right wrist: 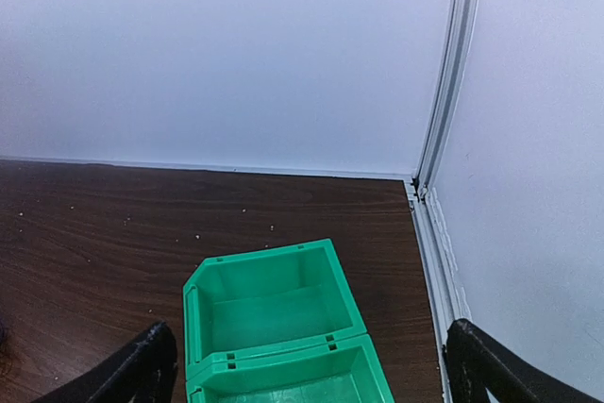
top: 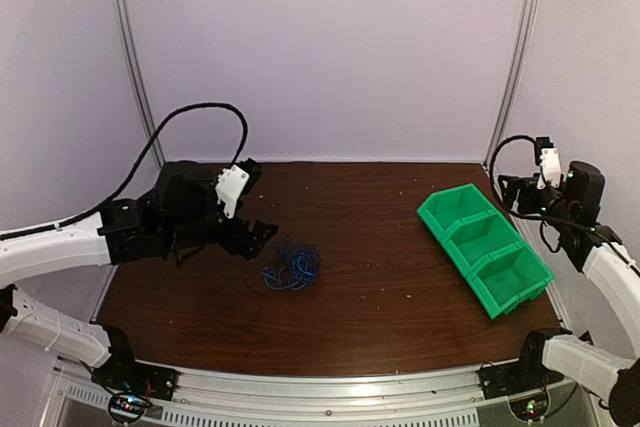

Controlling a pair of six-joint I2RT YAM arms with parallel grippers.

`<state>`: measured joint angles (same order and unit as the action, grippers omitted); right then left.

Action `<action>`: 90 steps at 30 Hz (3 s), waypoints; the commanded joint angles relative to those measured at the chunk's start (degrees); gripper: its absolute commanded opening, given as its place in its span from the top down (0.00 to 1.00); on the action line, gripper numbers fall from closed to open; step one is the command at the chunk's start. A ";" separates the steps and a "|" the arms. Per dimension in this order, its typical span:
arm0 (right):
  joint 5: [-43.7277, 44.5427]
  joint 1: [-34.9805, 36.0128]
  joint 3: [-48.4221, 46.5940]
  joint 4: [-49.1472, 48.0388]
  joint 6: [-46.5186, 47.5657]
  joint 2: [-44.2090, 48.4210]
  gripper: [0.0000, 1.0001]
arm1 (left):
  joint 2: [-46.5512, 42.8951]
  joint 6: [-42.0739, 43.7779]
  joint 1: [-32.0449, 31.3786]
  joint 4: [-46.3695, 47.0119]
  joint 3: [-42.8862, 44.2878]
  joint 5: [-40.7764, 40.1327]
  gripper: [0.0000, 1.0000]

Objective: Untangle the cables

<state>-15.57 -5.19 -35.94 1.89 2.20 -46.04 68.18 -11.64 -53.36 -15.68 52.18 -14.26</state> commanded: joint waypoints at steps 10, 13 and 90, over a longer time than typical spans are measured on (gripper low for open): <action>-13.74 0.31 -7.24 15.68 24.92 -9.18 0.00 | 7.20 0.46 13.93 17.95 5.76 -5.61 0.06; -12.82 1.66 -11.77 24.35 29.32 -15.41 0.03 | 7.90 -2.83 16.46 20.16 3.14 -0.81 0.07; -12.82 39.65 -44.10 36.48 29.23 -49.13 0.44 | 9.10 -5.56 18.48 8.33 0.65 25.83 0.19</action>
<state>-24.77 30.65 -78.63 37.74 29.89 -91.79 75.66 -17.61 -34.61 -5.04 51.11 -0.27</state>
